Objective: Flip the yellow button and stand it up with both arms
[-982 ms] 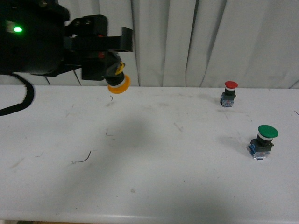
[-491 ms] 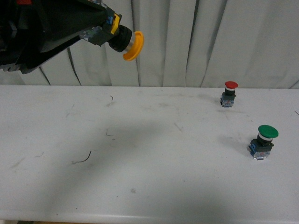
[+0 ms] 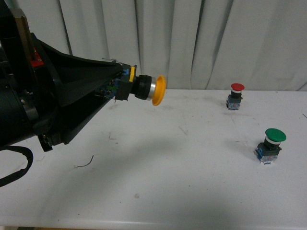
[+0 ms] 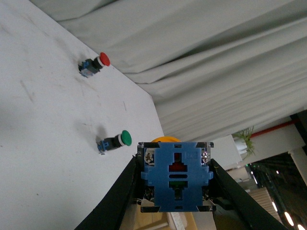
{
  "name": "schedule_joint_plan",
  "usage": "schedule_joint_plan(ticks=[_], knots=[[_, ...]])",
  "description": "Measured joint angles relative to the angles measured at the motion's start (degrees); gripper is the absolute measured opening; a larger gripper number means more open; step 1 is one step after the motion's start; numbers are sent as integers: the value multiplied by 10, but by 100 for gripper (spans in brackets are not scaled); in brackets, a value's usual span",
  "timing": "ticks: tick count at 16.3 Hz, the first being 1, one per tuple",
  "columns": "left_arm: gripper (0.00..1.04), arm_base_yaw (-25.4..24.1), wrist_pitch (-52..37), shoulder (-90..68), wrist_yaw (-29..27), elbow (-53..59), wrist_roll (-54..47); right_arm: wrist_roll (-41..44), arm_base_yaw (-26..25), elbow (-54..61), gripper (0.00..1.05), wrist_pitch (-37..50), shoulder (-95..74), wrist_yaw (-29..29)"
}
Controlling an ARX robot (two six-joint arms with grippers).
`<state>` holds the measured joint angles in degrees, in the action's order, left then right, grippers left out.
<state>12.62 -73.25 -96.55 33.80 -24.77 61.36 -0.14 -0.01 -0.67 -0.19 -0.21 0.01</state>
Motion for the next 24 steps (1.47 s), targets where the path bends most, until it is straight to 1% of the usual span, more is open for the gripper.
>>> schedule_joint_plan(ticks=[4,8,13,22,24], knots=[[36,22,-1,27,-10,-5,25,0,0,0,98,0,0,0],[36,45,-4,52,-19,-17,27,0,0,0,98,0,0,0],[36,53,-3,52,-21,-17,27,0,0,0,98,0,0,0],[36,50,-3,51,-23,-17,27,0,0,0,98,0,0,0],[36,43,-3,51,-24,-17,27,-46,-63,1,98,134,-73,163]])
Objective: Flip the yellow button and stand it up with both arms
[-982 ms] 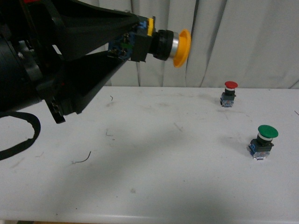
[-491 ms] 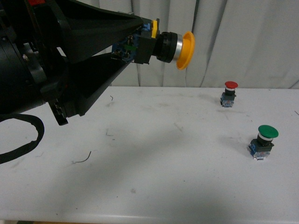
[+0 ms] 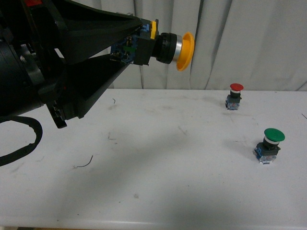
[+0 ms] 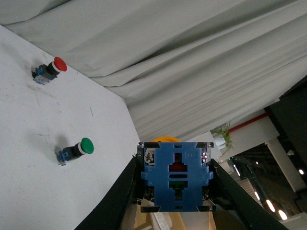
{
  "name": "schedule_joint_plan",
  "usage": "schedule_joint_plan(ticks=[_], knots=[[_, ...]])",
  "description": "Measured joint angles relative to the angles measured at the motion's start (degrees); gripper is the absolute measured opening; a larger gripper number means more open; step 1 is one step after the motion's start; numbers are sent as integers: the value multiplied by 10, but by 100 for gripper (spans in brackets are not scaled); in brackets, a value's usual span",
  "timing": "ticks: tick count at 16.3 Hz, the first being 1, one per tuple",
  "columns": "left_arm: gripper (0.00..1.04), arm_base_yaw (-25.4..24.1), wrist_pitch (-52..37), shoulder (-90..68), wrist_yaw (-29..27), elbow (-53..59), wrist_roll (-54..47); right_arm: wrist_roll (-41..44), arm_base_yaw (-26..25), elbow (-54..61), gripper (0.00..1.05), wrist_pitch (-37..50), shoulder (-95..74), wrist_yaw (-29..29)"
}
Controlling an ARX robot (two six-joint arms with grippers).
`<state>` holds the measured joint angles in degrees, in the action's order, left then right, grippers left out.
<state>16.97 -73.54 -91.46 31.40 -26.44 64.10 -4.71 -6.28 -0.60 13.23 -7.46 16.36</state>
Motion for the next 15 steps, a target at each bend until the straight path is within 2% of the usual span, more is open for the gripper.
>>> schedule_joint_plan(ticks=[1,3,5,7,8,10,11,12,15], knots=[[36,-3,0,0,0,0,0,-12,20,0,98,79,-79,43],[36,-6,0,0,-1,0,0,-30,52,-10,98,254,-254,26],[36,-6,0,0,-1,0,0,-41,84,-98,98,417,-462,1],[36,-9,0,0,-1,0,0,-49,107,-212,98,447,-611,-17],[36,-23,-1,-9,4,0,0,-48,122,-316,98,412,-726,-39],[36,-40,0,-30,12,-3,6,-49,134,-397,98,381,-780,-48],[36,-49,0,-37,17,-7,10,-71,134,-413,98,373,-780,-29],[36,-55,0,-44,19,-11,16,-123,132,-415,98,383,-781,17],[36,-61,0,-55,26,-25,22,-323,114,-383,98,533,-843,165]])
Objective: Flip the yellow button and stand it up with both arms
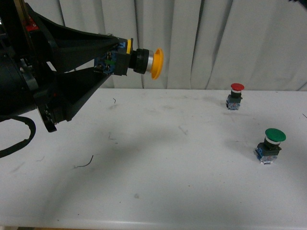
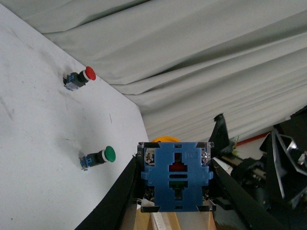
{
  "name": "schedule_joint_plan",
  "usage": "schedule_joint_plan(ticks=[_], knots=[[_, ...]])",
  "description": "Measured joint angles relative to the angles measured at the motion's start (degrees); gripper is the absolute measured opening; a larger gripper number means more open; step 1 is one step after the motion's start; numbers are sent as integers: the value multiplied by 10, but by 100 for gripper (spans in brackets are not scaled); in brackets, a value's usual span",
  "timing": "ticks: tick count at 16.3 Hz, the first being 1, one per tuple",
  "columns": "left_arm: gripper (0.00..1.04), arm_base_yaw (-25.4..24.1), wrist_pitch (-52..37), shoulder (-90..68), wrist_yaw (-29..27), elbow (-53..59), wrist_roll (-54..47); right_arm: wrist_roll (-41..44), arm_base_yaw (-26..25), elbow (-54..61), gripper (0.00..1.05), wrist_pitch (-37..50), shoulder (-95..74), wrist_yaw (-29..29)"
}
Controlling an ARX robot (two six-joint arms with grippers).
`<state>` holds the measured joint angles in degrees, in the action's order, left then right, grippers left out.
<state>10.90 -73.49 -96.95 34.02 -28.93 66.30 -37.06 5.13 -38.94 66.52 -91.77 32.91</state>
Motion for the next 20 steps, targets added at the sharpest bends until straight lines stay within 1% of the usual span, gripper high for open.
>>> schedule_joint_plan(ticks=[1,2,3,5,6,7,8,11,16,18,20], knots=[[36,0,0,-1,1,-4,2,-60,1,11,98,49,-24,35],[36,0,0,-4,1,-12,8,-118,5,15,98,70,-44,64],[36,0,-1,-8,1,-21,10,-185,14,16,98,72,-65,80],[36,2,0,-12,-6,-30,14,-284,37,16,98,70,-101,87],[36,3,0,-12,-6,-32,14,-308,46,16,98,69,-112,86],[36,6,0,-12,-6,-38,16,-344,63,6,98,71,-129,75],[36,14,0,-10,-15,-37,18,-372,74,-21,98,70,-157,51],[36,21,-1,-4,-17,-33,18,-381,111,-51,98,71,-184,36],[36,20,0,-4,-17,-33,18,-380,132,-52,98,70,-189,44],[36,17,0,-4,-16,-33,18,-374,159,-54,98,71,-193,47],[36,16,0,-4,-16,-32,18,-372,163,-63,98,71,-194,44]])
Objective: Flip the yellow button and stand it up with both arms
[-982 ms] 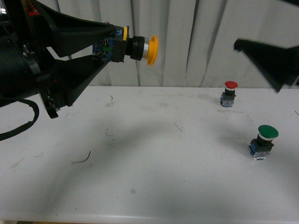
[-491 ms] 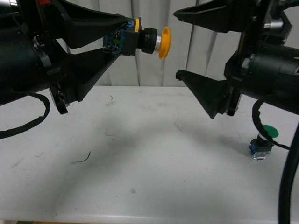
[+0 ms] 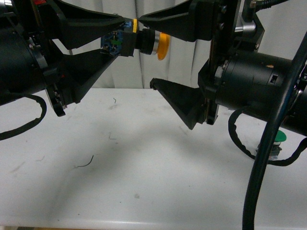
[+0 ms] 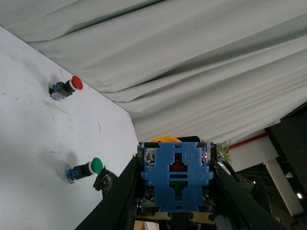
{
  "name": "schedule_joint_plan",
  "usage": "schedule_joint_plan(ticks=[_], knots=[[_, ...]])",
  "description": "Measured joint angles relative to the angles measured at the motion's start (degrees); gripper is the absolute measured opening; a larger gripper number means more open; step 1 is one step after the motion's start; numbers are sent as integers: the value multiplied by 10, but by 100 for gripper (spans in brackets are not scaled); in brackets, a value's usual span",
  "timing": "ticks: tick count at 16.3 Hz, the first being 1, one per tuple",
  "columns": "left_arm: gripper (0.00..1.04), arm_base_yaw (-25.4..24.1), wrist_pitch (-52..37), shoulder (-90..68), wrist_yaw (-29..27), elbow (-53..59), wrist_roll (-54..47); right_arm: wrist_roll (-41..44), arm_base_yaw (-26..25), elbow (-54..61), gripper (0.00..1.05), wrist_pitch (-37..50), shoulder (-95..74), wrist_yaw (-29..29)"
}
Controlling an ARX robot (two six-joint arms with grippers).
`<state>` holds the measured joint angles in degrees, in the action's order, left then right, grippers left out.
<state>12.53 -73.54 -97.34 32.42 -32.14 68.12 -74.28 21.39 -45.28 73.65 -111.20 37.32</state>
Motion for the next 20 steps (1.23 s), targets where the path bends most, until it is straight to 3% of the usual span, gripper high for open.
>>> schedule_joint_plan(ticks=[10,13,14,18,20], knots=[[36,-7,0,0,2,2,0,-65,23,-37,98,0,-30,-32],[36,-7,0,0,2,3,1,-70,23,-40,91,0,-30,-33],[36,-8,0,0,2,3,1,-71,25,-40,84,0,-30,-33],[36,-13,1,-2,3,9,10,-75,30,-44,40,2,-30,-42],[35,-15,0,-2,5,9,17,-83,30,-45,34,3,-30,-42]])
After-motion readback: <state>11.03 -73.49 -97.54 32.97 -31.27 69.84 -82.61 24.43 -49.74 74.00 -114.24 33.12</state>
